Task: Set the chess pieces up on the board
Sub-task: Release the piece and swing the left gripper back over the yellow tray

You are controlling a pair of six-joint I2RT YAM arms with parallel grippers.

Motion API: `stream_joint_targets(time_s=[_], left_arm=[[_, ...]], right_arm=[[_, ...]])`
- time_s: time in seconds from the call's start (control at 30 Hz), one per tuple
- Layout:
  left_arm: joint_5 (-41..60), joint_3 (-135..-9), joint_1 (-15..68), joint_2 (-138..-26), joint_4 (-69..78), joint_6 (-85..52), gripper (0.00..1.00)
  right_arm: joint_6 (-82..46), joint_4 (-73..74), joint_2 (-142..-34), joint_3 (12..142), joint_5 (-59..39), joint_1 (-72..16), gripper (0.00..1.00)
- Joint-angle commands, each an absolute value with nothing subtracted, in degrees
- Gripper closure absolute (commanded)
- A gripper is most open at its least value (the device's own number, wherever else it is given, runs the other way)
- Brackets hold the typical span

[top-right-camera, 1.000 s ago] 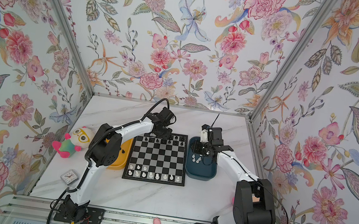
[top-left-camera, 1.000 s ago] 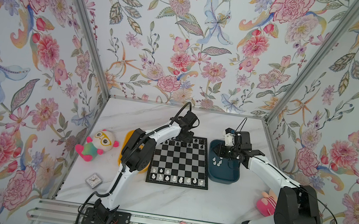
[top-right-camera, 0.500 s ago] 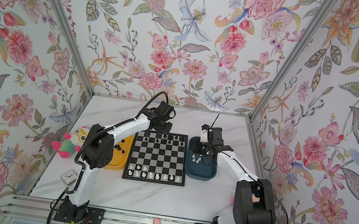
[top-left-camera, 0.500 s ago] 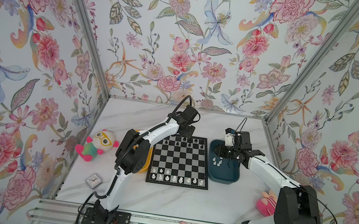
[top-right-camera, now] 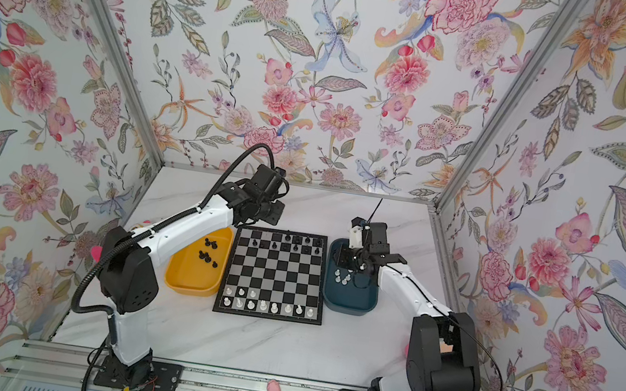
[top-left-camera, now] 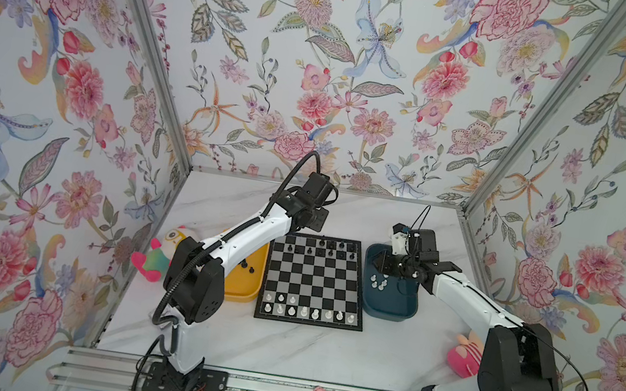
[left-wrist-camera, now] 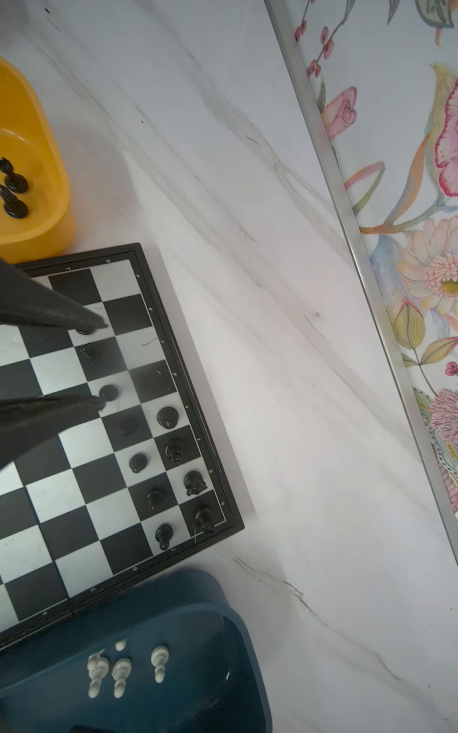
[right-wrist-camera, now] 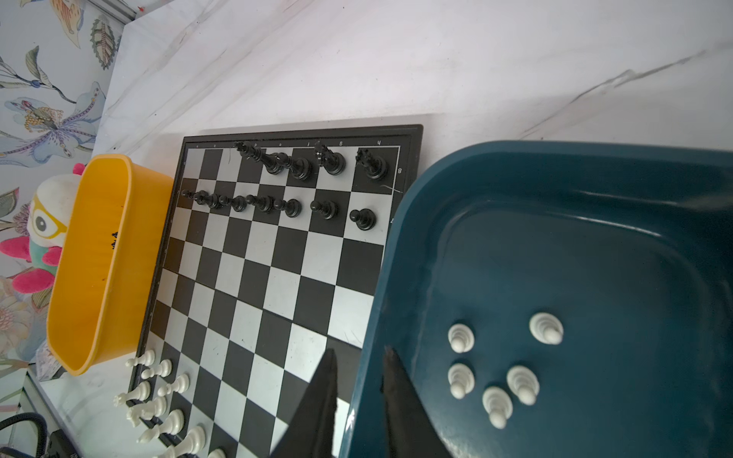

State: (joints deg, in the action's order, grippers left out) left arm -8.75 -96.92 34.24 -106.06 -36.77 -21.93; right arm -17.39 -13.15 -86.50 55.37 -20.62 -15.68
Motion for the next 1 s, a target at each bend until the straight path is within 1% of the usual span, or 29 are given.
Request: stream_joint_targets(time_s=[0.0, 0.13, 0.47, 0.7, 0.97], left_arm=[[-12.0, -90.4, 32.0, -101.0, -36.6, -24.4, 0.69], [-12.4, -81.2, 30.6, -95.0, -34.6, -26.8, 0.69], [-14.3, -66.8, 24.9, -81.6, -35.2, -31.4, 0.68], [-14.9, -61.8, 22.6, -79.3, -38.4, -33.2, 0.68], [-14.2, -57.1, 20.6, -78.8, -38.1, -35.4, 0.68]], right_arm=[[-18.3, -12.5, -87.1, 55.8, -21.1, -16.2, 0.77], [-18.2, -12.4, -87.8, 56.1, -21.2, -16.8, 0.77], [-17.9, -12.3, -89.6, 57.3, -21.2, -18.4, 0.77], [-18.2, -11.7, -90.3, 57.3, -21.2, -19.2, 0.77], [-18.2, -11.1, -90.6, 57.1, -21.4, -19.9, 0.77]])
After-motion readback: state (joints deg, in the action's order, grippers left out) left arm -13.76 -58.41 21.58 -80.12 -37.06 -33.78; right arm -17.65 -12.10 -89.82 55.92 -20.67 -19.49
